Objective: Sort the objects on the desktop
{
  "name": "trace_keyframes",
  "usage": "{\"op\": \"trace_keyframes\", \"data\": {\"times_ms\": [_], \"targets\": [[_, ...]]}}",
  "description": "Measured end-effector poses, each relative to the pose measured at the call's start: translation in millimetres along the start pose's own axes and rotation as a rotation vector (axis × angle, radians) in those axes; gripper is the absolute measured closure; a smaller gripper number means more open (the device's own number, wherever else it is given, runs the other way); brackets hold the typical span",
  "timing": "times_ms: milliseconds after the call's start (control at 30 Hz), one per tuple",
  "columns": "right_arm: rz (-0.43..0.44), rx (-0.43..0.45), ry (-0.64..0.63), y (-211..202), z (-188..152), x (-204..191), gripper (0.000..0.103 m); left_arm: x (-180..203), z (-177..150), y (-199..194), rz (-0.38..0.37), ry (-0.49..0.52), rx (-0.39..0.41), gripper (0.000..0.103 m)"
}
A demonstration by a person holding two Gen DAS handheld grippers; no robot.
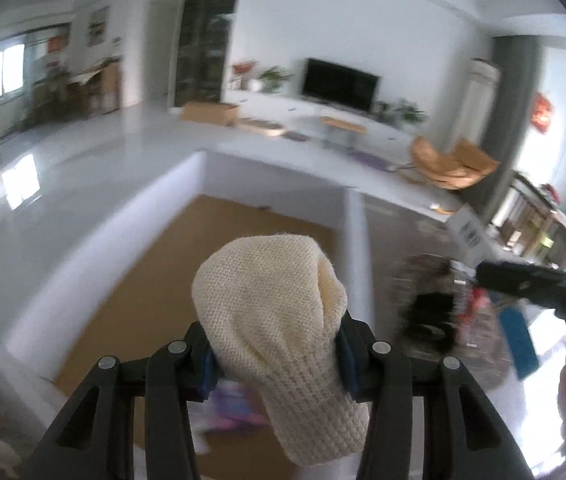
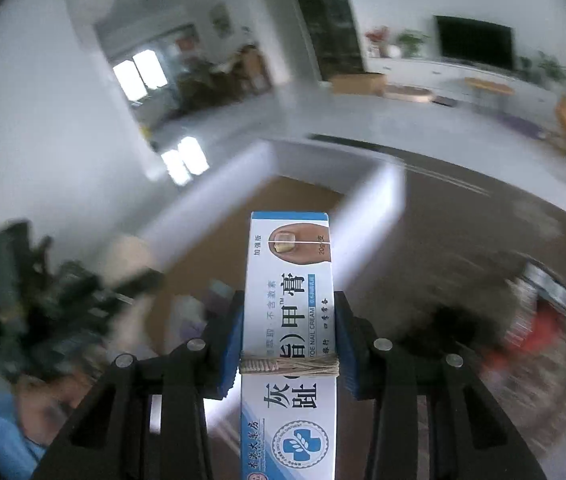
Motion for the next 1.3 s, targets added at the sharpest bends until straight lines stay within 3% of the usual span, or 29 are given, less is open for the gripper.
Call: {"op": "trace_keyframes", "data": {"times_ms": [100, 200, 333, 367, 467, 600, 733, 833, 933, 967, 1067, 1167, 1300], "targets": [[0.087, -0.005, -0.004, 40.6, 20.6, -50.5, 0.062, -41.9, -2.0, 13.3, 0.059, -0.02, -0.034, 0.056], [0.127, -0.055, 0.001, 88.4, 20.6, -82.9, 0.061, -70.7, -9.4, 34.3, 0.109, -0.022, -0.094, 0.055], [0.034, -0.148, -0.044, 149.8, 0.6, -96.0, 0.061, -94.1, -23.0, 49.9, 0.182, -0.019, -0.157, 0.044], [0.01, -0.183, -0.046, 161.8, -7.4, -95.5, 0.06, -97.9, -27.9, 52.8, 0.197, -0.015, -0.17, 0.035], [-0.027, -0.235, -0.036, 183.0, -25.4, -90.7, 0.048, -105.4, -34.2, 65.8, 0.261, -0.003, -0.181, 0.03], [-0.029, -0.122, -0.042, 162.3, -21.9, -86.2, 0.027, -100.1, -33.5, 52.0, 0.248, -0.001, -0.115, 0.029], [-0.038, 0.033, -0.054, 107.5, -13.6, -64.1, 0.017, -49.0, -28.2, 22.1, 0.166, 0.015, -0.005, 0.029], [-0.131, 0.142, -0.084, 46.2, -23.2, -24.9, 0.009, 16.8, -27.1, -0.5, 0.05, 0.067, 0.065, 0.028], [-0.291, 0.198, -0.104, 1.1, -56.4, 28.0, 0.001, 91.4, -36.1, -28.3, -0.086, 0.143, 0.131, 0.008], [-0.357, 0.197, -0.099, -13.4, -73.3, 52.2, 0.001, 111.4, -42.1, -36.4, -0.122, 0.163, 0.149, 0.0], [-0.503, 0.108, -0.043, -41.3, -128.6, 121.1, 0.001, 176.1, -73.3, -45.8, -0.226, 0.245, 0.159, 0.0], [-0.59, 0.006, 0.053, -55.0, -185.0, 174.9, 0.001, 223.7, -118.2, -15.4, -0.265, 0.31, 0.065, 0.0], [-0.639, -0.06, 0.153, -65.8, -230.2, 218.5, 0.001, 248.1, -170.2, 33.2, -0.247, 0.386, -0.071, 0.0]]}}
Point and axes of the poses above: each gripper's, at about its wrist camera, not at the fingertips, and y roughly the way its jaws point, x to its right, z to its top, the point moved 10 cm from there along y, roughly the way its jaws point, and after that the axes turned 1 degree about -y, right-handed, at the moved point
